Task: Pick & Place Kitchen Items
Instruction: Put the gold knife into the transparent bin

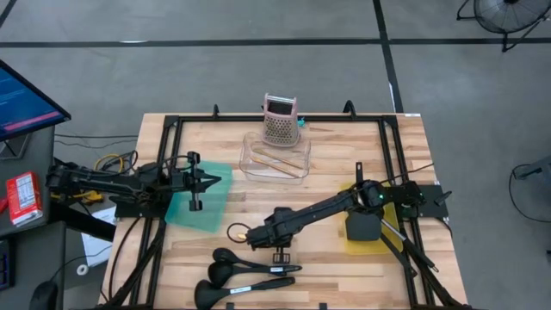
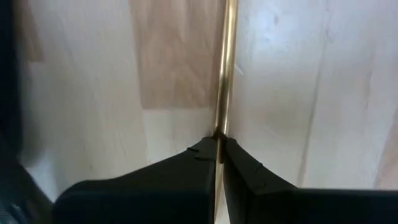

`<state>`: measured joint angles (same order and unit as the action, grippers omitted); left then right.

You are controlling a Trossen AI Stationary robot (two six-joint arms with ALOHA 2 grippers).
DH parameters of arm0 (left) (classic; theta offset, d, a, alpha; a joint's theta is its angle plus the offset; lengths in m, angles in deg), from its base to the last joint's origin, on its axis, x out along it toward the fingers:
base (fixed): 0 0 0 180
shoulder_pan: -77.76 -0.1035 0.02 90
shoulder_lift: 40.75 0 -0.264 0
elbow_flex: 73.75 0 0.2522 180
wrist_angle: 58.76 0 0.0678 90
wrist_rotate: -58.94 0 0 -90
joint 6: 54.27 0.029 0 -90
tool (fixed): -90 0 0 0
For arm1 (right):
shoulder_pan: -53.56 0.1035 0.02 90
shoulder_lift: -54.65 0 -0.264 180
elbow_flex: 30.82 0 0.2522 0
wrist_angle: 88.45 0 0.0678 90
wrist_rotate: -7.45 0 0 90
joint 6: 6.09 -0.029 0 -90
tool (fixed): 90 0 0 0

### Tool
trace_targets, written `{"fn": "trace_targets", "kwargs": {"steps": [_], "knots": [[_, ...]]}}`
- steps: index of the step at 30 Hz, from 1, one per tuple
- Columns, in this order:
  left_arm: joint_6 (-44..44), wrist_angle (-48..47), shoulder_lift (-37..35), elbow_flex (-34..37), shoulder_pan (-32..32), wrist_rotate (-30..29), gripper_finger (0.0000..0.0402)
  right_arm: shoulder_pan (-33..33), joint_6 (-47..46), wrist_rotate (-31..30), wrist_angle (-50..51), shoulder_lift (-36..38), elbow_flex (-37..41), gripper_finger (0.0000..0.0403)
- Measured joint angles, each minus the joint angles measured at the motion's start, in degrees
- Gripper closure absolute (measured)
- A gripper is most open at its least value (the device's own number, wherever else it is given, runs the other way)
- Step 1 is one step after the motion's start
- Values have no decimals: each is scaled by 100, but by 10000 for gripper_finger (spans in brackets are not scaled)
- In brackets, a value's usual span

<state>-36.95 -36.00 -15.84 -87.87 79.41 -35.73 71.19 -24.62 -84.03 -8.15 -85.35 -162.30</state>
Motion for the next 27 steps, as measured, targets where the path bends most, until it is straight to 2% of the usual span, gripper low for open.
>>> {"fn": "trace_targets", "kwargs": {"steps": [11,19,23,27], "knots": [[0,0,0,0,-1,0,400,6,92,-41,162,191,28,401],[0,-1,2,1,0,0,400,178,-185,-44,-77,500,608,401],[0,0,2,0,0,0,400,340,-448,-1,-328,1055,1251,382],[0,-1,2,0,-1,0,400,392,-1307,163,-921,1780,2060,334]]}}
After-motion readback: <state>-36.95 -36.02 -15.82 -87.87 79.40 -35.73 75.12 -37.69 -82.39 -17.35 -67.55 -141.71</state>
